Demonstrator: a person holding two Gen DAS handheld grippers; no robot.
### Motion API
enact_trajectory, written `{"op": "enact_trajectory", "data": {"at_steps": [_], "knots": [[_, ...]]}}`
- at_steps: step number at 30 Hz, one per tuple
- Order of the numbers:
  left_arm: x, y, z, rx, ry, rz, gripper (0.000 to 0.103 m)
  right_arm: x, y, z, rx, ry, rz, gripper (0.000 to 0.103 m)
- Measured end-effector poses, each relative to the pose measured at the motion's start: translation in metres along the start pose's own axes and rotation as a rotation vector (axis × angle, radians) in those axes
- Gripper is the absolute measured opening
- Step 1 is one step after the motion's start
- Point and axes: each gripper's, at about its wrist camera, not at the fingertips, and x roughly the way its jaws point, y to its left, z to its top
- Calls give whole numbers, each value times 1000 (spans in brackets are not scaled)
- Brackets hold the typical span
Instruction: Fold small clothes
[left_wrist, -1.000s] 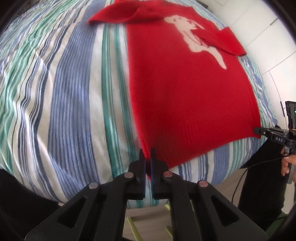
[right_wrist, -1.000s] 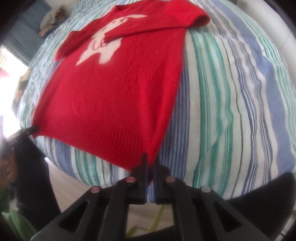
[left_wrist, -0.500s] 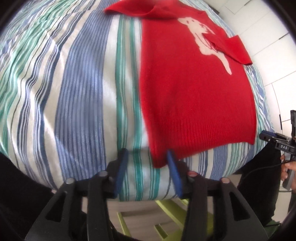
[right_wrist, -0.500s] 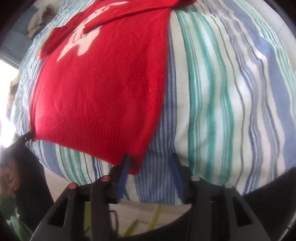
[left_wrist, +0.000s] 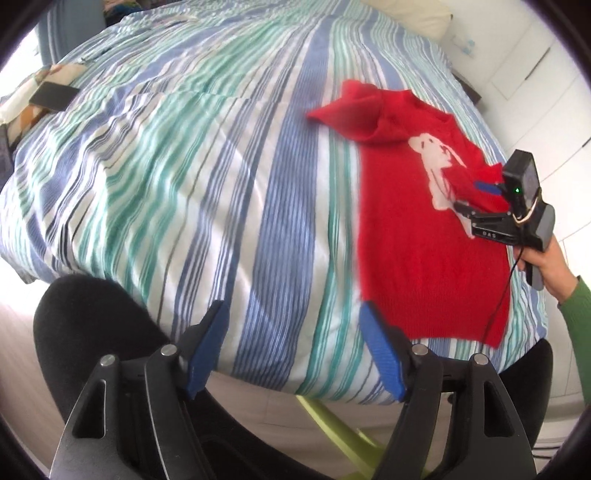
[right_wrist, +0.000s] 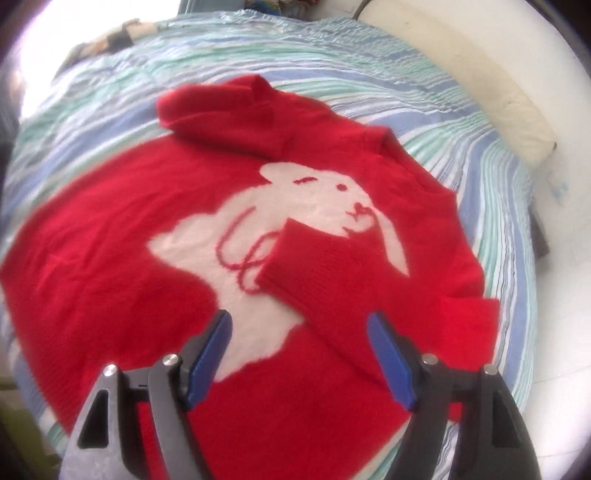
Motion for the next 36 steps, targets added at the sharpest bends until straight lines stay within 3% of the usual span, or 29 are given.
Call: {"op": "enact_trajectory", "data": {"at_steps": [1, 2, 3, 4, 6, 8, 10, 13, 16, 19, 22, 28, 32, 36], "knots": [[2, 3, -2, -10, 12, 9, 75, 17, 0, 1, 2, 14, -16, 73], [6, 5, -3, -21, 28, 17, 75, 28, -5, 2, 49, 18, 13, 50], [7, 9, -5, -32, 38, 20, 75, 30, -19, -2, 155, 1, 60, 12], [6, 11, -7, -39, 41, 20, 75, 28, -36, -5, 281, -5, 68, 7], [6, 14, -9, -41, 39, 20, 75, 8, -72, -24, 491, -86, 64, 7], [8, 12, -10, -32, 40, 25, 75, -21, -117, -61, 668, -151, 6, 7], [11, 9, -9, -29, 42, 17, 75, -53, -170, -122, 906, -199, -59, 7], [18, -1, -7, -27, 48, -12, 75, -93, -232, -241, 1292, -230, -179, 7], [27, -18, -4, -4, 73, -41, 75, -105, -251, -339, 1533, -198, -241, 7], [28, -36, -2, 43, 77, -41, 75, -95, -244, -397, 1711, -231, -152, 7], [23, -45, 0, 72, 63, -33, 75, -74, -229, -420, 1817, -239, -55, 7], [21, -33, -5, 58, 56, 13, 75, -61, -222, -443, 1963, -307, 14, 5], [24, -18, -13, 17, 74, 24, 75, -66, -218, -453, 2024, -310, -14, 6], [25, -10, -16, 11, 73, 36, 75, -76, -217, -456, 2045, -184, -132, 6]]}}
